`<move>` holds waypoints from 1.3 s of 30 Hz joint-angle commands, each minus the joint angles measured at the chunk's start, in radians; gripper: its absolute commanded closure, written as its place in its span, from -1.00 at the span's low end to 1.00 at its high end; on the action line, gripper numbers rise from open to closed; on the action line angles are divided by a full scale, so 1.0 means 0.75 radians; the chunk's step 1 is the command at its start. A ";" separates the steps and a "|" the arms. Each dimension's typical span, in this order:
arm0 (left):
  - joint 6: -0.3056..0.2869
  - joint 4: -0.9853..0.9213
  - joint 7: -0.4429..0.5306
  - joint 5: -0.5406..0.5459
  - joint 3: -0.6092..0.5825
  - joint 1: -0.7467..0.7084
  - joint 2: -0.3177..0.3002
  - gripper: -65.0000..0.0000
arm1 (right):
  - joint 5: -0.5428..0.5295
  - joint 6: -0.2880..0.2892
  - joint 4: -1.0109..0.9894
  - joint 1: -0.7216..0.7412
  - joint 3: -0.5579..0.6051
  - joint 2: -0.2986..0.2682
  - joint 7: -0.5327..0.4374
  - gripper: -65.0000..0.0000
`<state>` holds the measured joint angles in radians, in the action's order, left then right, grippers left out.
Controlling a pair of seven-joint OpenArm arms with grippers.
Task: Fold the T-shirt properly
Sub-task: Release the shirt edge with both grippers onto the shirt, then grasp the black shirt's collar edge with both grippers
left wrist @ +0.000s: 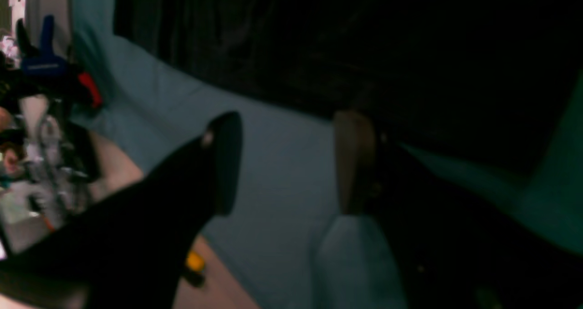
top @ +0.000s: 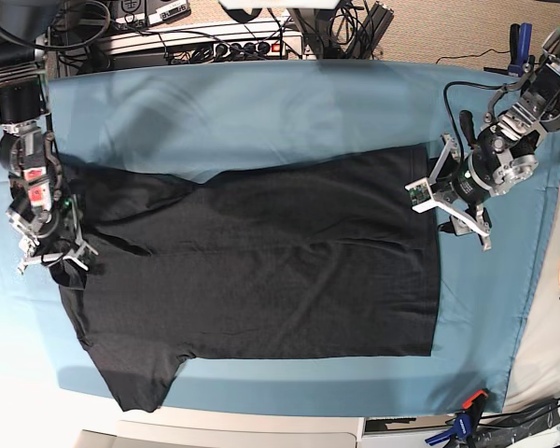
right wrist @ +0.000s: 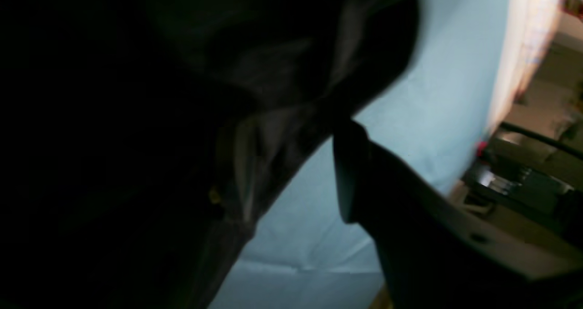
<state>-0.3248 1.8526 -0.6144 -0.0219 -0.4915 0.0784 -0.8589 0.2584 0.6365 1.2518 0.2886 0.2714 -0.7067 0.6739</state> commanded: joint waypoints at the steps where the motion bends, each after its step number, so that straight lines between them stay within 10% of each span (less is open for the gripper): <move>1: 0.007 0.017 0.001 0.013 0.013 0.020 -0.022 -0.02 | -0.011 -0.001 0.041 0.032 -0.014 -0.058 0.027 0.14; 9: -0.021 0.019 0.004 0.021 0.013 -0.053 -0.022 -0.02 | -0.433 0.058 0.372 -0.044 -0.015 -0.278 0.403 0.14; 16: -0.021 0.057 0.002 -0.010 0.013 -0.153 -0.022 -0.02 | -0.452 0.058 0.533 -0.345 -0.017 -0.395 0.476 0.14; 25: -0.020 0.120 0.002 -0.015 0.013 -0.204 0.030 -0.02 | -0.354 0.010 0.605 -0.669 -0.032 -0.398 0.445 0.14; 31: -0.021 0.120 0.007 -0.015 0.013 -0.204 0.090 -0.02 | -0.093 -0.268 0.606 -0.699 -0.032 -0.330 0.387 0.14; 39: -0.038 0.120 0.006 -0.015 0.013 -0.204 0.117 -0.02 | -0.034 -0.286 0.606 -0.699 -0.032 -0.202 0.348 0.14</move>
<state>-0.3588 1.9270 -0.6205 -0.0326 -0.4911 -0.0856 -0.7589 0.2127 0.4332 1.6958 -0.2466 0.2611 -0.8337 0.9314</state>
